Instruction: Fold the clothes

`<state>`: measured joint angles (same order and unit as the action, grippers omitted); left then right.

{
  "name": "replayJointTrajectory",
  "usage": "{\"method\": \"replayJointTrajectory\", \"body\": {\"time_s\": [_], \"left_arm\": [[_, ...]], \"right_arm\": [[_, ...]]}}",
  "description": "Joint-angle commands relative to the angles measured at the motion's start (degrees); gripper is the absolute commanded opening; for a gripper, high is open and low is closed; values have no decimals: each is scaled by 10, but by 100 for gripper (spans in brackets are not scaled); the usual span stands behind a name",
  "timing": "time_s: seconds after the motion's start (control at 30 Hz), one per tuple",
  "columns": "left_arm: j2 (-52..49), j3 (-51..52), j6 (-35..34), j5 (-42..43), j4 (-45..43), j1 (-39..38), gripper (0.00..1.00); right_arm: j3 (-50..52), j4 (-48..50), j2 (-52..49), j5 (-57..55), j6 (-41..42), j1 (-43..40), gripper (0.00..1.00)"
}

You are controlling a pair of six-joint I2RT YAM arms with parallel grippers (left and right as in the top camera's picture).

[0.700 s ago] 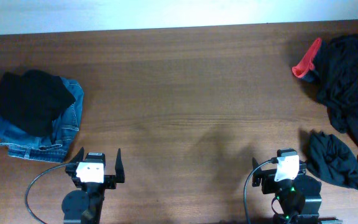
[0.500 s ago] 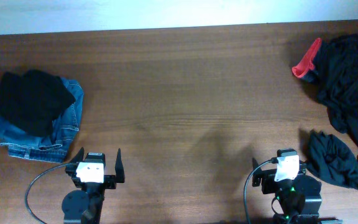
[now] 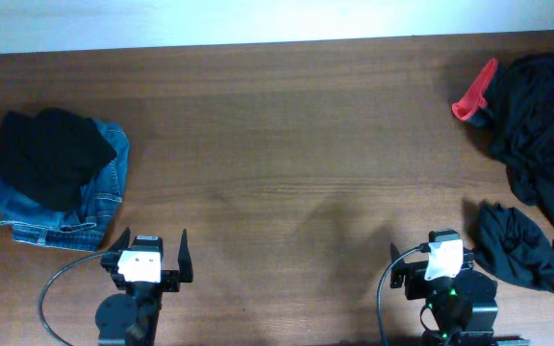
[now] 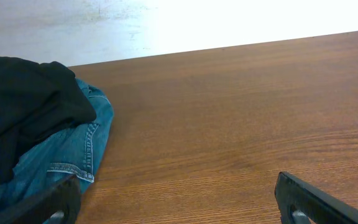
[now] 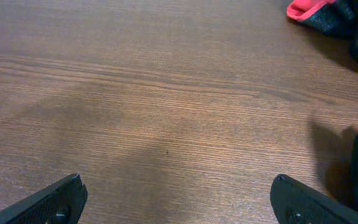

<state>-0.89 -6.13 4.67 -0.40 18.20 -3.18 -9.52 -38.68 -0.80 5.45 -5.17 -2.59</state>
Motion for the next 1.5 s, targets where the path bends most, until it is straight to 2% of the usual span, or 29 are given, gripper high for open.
{"method": "replayJointTrajectory", "body": {"time_s": [0.0,1.2,1.47], "left_arm": [[5,5,-5,0,-1,3,99],[5,5,-6,18,-2,3,99],[5,3,-8,77,-45,3,99]], "right_arm": [[3,1,6,3,-4,-4,99],[3,23,6,4,-4,-4,99],[3,112,6,184,-4,-4,99]]}}
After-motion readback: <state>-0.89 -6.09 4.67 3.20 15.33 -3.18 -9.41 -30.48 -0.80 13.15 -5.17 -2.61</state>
